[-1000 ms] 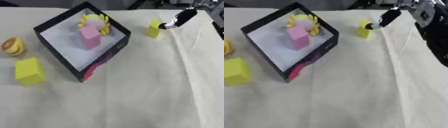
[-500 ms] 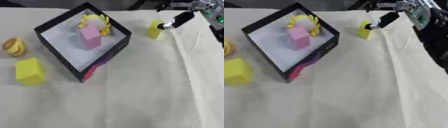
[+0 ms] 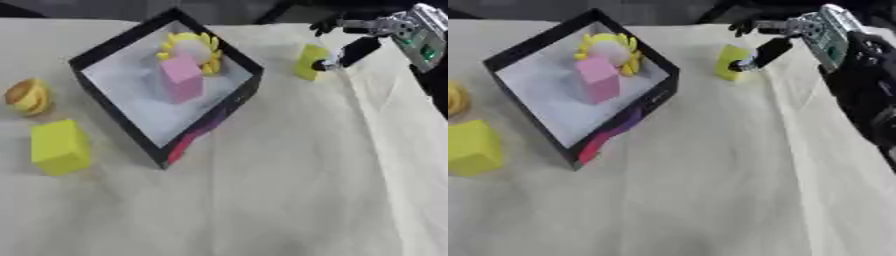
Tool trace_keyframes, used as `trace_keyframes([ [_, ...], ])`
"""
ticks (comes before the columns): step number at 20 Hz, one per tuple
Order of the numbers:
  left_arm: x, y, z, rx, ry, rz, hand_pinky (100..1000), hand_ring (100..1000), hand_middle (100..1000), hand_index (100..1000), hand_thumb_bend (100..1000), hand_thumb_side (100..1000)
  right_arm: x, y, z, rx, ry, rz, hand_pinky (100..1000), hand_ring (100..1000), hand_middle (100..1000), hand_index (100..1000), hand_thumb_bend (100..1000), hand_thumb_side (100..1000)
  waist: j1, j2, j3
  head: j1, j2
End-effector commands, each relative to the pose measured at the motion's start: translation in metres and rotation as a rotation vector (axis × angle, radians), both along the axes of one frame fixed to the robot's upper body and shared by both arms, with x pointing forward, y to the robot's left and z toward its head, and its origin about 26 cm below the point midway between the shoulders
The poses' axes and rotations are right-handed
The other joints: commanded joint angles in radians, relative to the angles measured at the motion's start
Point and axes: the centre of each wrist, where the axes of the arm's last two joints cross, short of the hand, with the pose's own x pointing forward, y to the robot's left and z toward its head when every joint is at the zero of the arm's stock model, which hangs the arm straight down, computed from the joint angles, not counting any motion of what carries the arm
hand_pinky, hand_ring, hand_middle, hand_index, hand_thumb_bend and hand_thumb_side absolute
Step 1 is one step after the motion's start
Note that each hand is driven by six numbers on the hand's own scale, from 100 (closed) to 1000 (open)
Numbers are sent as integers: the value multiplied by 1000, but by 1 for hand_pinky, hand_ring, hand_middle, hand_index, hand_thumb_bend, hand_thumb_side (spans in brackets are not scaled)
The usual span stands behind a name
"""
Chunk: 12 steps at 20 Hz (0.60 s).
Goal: Pick up objects on the table and place them in the box.
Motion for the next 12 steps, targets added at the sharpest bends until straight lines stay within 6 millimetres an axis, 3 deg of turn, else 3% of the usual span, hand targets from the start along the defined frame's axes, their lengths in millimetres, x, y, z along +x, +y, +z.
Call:
trace_keyframes([
  [1,-2,-2,9,23,-28,-4,821,868,823,833,100,683,-2,-5,16,-2,-42,-28,994,935,865,1000,437,569,-8,-2,2,-4,-17],
  [12,-1,-3,8,27,-29,-1,820,869,823,831,100,690,3,-5,9,16,-48,-74,984,921,840,998,426,544,-11,12,13,-11,-30],
])
